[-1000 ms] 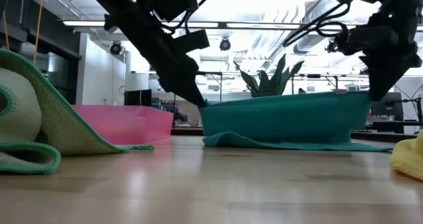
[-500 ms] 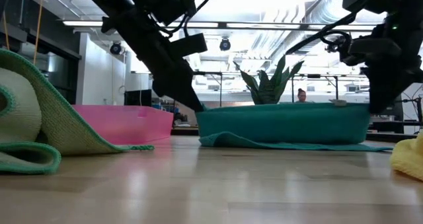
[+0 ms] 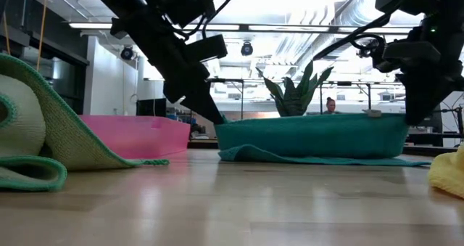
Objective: Fold microfiber towels
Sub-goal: Fold the blue microfiber towel
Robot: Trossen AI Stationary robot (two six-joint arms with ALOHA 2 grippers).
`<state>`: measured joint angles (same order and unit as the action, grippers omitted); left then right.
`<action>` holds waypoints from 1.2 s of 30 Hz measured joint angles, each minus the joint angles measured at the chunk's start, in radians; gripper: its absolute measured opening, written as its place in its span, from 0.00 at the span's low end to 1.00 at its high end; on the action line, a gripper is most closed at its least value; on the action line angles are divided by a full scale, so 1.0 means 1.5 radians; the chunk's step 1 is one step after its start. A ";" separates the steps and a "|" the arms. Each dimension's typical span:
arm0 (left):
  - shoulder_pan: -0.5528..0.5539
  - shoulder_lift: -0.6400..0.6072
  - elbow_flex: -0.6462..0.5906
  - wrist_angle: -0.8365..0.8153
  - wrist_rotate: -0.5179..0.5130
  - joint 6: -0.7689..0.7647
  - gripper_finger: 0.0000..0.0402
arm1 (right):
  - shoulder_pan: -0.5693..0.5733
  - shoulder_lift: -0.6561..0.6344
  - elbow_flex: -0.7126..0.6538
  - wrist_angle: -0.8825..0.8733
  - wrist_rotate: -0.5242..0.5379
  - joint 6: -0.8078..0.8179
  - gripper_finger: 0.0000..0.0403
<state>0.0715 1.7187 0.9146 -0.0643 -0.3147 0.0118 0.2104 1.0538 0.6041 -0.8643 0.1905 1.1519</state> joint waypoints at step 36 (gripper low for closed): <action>0.076 0.028 0.040 0.022 0.089 0.058 0.03 | 0.000 0.000 0.011 0.020 -0.035 -0.087 0.04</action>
<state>0.1849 1.7607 0.9752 -0.0320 -0.1817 0.0984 0.2100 1.0534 0.6210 -0.8339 0.1384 1.0211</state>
